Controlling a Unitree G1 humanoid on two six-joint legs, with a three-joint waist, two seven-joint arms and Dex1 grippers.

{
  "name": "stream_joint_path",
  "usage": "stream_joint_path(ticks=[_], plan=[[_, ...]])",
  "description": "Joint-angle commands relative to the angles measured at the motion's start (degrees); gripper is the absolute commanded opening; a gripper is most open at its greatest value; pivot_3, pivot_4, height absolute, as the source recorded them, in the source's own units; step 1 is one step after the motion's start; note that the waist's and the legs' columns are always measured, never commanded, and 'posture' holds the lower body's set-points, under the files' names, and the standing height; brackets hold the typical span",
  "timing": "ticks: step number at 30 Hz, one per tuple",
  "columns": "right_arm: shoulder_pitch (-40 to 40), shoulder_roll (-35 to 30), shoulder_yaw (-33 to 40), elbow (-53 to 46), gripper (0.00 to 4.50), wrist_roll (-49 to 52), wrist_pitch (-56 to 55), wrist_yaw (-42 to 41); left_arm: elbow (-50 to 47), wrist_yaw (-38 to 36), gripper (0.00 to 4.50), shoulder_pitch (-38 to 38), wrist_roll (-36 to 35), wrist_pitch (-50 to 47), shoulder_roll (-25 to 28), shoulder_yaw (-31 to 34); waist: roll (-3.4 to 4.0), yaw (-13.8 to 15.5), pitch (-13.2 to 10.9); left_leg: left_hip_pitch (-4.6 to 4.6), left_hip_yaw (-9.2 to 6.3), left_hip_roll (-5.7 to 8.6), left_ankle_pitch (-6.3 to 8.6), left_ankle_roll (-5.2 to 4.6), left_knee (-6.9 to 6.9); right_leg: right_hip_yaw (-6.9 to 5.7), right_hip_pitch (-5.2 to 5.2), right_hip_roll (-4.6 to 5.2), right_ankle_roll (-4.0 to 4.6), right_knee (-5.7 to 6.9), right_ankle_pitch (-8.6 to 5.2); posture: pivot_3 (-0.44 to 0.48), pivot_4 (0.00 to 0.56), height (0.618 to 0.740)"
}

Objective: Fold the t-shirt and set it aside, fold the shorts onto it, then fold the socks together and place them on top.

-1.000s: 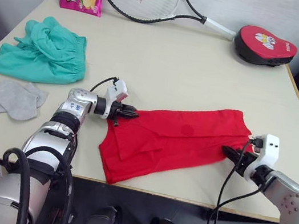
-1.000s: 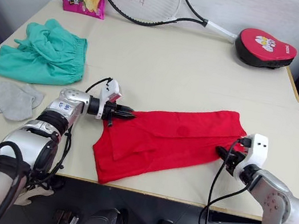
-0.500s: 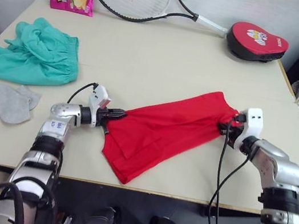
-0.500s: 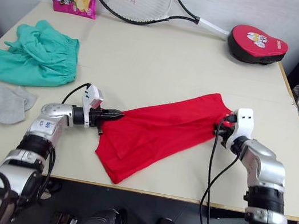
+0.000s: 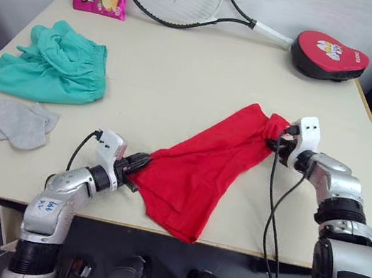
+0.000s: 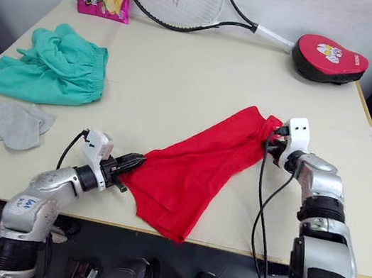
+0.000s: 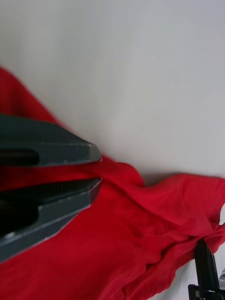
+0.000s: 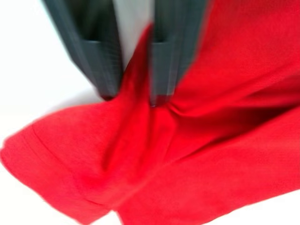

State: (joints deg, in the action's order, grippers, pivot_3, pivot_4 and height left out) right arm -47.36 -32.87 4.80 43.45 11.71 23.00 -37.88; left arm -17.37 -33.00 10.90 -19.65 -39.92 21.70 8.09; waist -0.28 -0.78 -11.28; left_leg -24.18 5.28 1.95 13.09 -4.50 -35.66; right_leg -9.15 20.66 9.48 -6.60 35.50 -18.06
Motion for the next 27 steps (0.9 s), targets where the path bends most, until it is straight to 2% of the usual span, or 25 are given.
stream_joint_path(ticks=[1,4,6,8,9,12,17,24,25,27], plan=[[6.3,-3.3,2.1,-15.1,2.32,3.6,7.9,-3.3,1.1,-4.0,1.88,4.8,-0.8,0.0,6.3,0.4,0.02,0.4,0.0,-0.01,-0.01,-0.01,0.05,0.09,0.0,0.0,0.02,-0.01,0.0,-0.01,0.0,0.0,0.15,0.74],[15.4,-4.6,5.5,-32.4,3.36,10.9,20.7,-4.1,8.6,-7.7,2.79,13.1,-1.2,-1.4,11.7,-0.2,0.14,0.9,-0.1,-0.02,0.03,-0.05,0.2,0.35,0.01,0.06,0.08,-0.05,0.01,-0.03,0.0,0.0,0.15,0.74],[22.4,-5.1,7.2,-44.4,3.99,16.3,28.6,-4.4,14.4,-12.3,3.37,19.4,-2.9,-2.1,12.8,-2.1,0.16,1.5,-0.1,-0.04,0.02,-0.06,0.23,0.38,0.02,0.05,0.08,-0.05,0.01,-0.04,0.0,0.0,0.15,0.74],[28.8,-4.3,9.3,-55.0,4.5,22.2,36.1,-3.4,22.6,-16.1,3.98,26.2,-0.5,0.4,12.6,-6.4,0.17,2.0,-0.1,-0.03,0.02,-0.07,0.27,0.41,0.04,0.06,0.07,-0.08,0.02,-0.1,-0.01,0.0,0.15,0.74],[31.6,-3.5,10.2,-59.5,4.5,24.7,39.3,-2.3,27.8,-17.2,4.22,29.8,1.1,2.3,11.5,-8.4,0.16,2.1,-0.1,-0.03,0.03,-0.07,0.28,0.41,0.04,0.06,0.06,-0.1,0.02,-0.1,-0.01,0.0,0.15,0.74],[37.5,-1.4,11.4,-68.6,4.5,30.1,45.9,0.4,43.0,-20.1,4.22,38.7,3.8,7.3,6.5,-12.3,0.13,2.5,-0.1,-0.03,0.03,-0.06,0.28,0.4,0.03,0.03,0.02,-0.31,0.01,-0.18,-0.01,0.0,0.15,0.74],[42.2,3.9,10.9,-76.7,4.5,35.5,52.7,6.4,66.3,-21.1,4.22,49.7,9.1,16.2,-2.4,-15.5,0.06,2.2,-0.1,-0.07,0.11,-0.03,0.34,0.3,0.02,0.04,0.06,-0.24,-0.03,-0.23,0.02,0.0,0.15,0.74],[43.6,7.9,7.5,-79.1,4.5,36.4,56.4,12.8,83.1,-20.4,4.22,56.2,14.6,25.0,-8.2,-16.1,-0.04,2.0,-0.1,-0.08,0.16,-0.13,0.24,0.08,0.04,0.0,0.13,-0.14,-0.03,-0.24,0.01,0.0,0.15,0.74],[43.3,8.3,7.2,-78.6,4.32,36.5,56.3,13.2,84.5,-19.2,4.25,56.7,14.6,25.4,-9.0,-15.2,-0.1,2.0,-0.1,-0.08,0.16,-0.13,0.24,0.08,0.03,0.0,0.12,-0.13,-0.03,-0.23,0.02,0.0,0.15,0.74],[42.6,9.2,6.2,-77.8,3.94,36.9,56.3,13.8,86.7,-17.1,3.84,57.5,14.0,25.9,-10.4,-13.1,-0.24,2.1,0.0,-0.06,0.14,-0.13,0.39,0.28,0.01,0.01,0.11,-0.09,-0.03,-0.24,0.02,0.0,0.15,0.74]])
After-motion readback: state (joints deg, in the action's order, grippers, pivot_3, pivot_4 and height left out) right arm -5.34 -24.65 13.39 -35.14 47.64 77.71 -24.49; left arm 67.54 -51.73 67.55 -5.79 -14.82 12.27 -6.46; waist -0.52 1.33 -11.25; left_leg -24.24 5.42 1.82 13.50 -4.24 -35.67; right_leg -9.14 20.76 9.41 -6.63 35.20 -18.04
